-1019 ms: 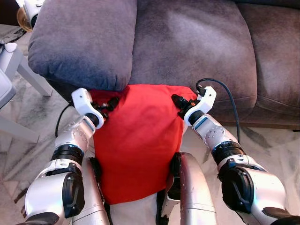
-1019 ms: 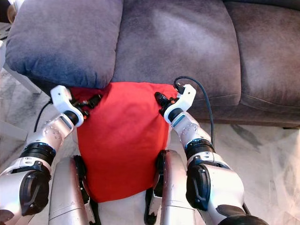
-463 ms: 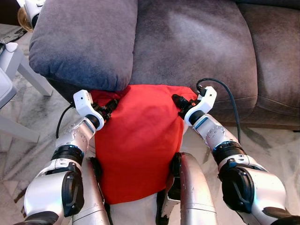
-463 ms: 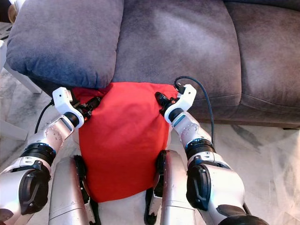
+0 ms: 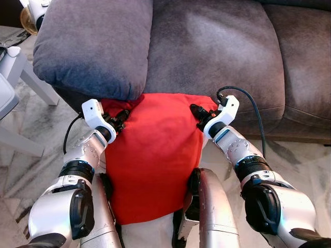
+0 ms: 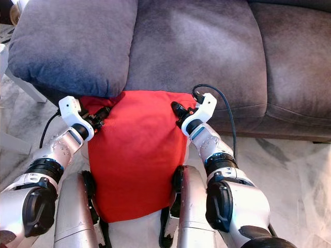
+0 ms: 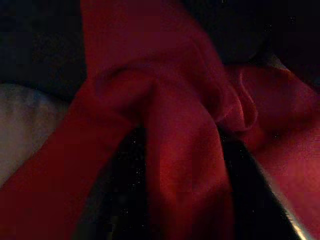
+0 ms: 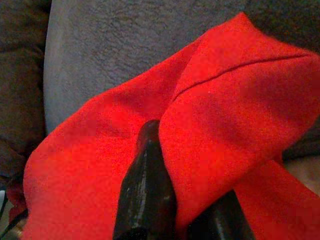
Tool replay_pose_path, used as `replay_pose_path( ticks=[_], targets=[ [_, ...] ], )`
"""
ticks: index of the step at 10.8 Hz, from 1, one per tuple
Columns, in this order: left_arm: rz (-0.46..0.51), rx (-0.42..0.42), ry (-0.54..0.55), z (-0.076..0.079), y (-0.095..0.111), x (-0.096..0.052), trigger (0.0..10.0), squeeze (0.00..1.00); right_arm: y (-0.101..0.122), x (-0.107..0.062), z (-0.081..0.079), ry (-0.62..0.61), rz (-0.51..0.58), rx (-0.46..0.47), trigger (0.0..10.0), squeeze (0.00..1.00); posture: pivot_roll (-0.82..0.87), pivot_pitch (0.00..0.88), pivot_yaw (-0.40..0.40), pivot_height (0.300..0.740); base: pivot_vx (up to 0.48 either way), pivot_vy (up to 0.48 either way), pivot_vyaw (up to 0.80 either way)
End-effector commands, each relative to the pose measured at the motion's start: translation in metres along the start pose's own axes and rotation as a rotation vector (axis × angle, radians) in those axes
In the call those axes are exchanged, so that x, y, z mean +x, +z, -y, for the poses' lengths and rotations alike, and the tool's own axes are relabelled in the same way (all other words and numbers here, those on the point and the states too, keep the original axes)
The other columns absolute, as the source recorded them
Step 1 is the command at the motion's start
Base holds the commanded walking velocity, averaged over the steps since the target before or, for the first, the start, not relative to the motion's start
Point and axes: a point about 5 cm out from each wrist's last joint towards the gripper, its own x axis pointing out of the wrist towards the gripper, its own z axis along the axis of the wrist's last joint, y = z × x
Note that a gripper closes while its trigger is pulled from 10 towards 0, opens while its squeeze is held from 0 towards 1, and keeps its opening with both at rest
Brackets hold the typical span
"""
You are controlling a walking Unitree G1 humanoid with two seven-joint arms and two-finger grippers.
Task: Move the pillow to the sofa from floor
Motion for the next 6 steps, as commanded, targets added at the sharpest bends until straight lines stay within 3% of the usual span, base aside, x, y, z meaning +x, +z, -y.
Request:
replay_pose_path(
  ticks=[1,3,5,6],
  targets=[
    [-0.039,0.011,-0.008,0.001,-0.014,-0.001,0.0,0.0,-0.003,-0.004,0.007,-0.01,-0.01,-0.004,0.0,0.0,0.05,0.334,-0.148,0.523,0.0,0.0,0.0],
    [-0.006,0.073,-0.019,0.003,-0.014,-0.003,0.0,0.0,-0.005,-0.005,0.008,-0.01,-0.009,-0.016,0.0,0.0,0.06,0.318,-0.144,0.523,0.0,0.0,0.0],
    [0.096,0.136,0.025,0.001,-0.009,-0.01,0.0,0.0,-0.006,-0.009,0.013,-0.022,-0.007,-0.116,0.0,0.0,0.07,0.283,-0.129,0.523,0.0,0.0,0.0],
    [0.165,0.199,0.104,-0.005,-0.004,-0.016,4.9,0.0,-0.005,-0.012,0.015,-0.035,-0.005,-0.326,1.4,0.0,0.07,0.265,-0.122,0.523,0.0,0.0,0.0]
  ],
)
